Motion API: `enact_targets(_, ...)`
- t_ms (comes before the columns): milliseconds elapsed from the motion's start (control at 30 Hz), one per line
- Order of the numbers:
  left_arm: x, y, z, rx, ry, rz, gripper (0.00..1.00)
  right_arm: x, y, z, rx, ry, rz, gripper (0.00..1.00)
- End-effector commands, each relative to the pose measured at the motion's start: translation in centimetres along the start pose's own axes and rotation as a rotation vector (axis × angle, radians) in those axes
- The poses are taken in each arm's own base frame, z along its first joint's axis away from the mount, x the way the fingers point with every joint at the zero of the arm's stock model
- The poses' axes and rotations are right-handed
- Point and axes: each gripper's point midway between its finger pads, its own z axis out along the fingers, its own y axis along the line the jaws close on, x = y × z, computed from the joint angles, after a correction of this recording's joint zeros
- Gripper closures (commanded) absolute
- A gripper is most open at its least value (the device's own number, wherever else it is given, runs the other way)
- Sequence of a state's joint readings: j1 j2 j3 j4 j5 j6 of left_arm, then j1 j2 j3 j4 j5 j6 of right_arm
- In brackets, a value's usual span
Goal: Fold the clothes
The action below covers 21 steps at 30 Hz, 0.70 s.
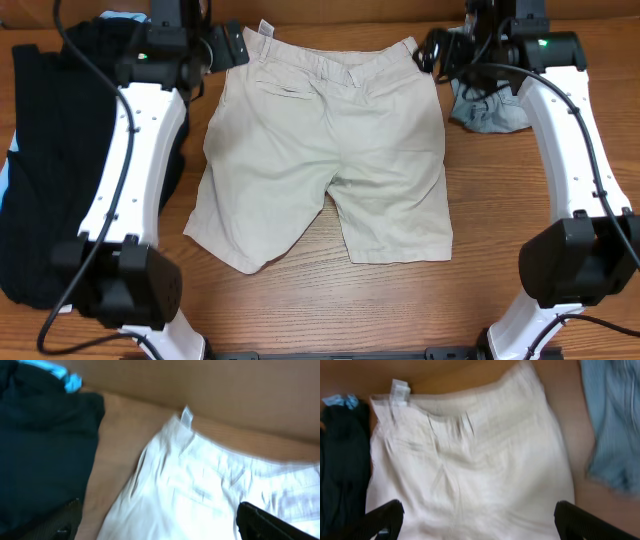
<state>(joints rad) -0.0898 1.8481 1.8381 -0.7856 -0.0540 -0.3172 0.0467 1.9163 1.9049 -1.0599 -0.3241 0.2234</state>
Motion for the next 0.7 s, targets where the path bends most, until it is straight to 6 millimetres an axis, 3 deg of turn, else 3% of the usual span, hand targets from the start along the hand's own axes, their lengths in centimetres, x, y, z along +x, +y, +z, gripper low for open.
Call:
enact_targets(0, 0.1, -0.7, -3.5, 0.038, 0.021, 0.075, 0.0, 1.8, 0.3, -2.3, 0.024, 0.052, 0.03, 0.0)
enact_targets(100, 3.4, 0.1, -3.7, 0.015, 0.159, 0.097, 0.0, 6.1, -0.6, -2.5, 0.073, 0.221, 0.085, 0.0)
enact_targets(233, 5.6, 1.0, -4.2, -0.015, 0.255, 0.102, 0.0, 11.8, -1.7, -1.9, 0.135, 0.428, 0.123, 0.0)
enact_targets(367, 5.9, 1.3, -4.2, -0.025, 0.266, 0.115, 0.0, 15.4, -2.8, -0.1, 0.179, 0.529, 0.143, 0.0)
enact_targets(567, 6.1, 1.4, -4.0, -0.025, 0.278, 0.14, 0.0, 20.6, -5.1, 3.2, 0.234, 0.617, 0.234, 0.14)
enact_targets(667, 6.3, 1.4, -3.6, -0.028, 0.286, 0.141, 0.0, 23.0, -6.5, 4.8, 0.258, 0.631, 0.29, 0.16)
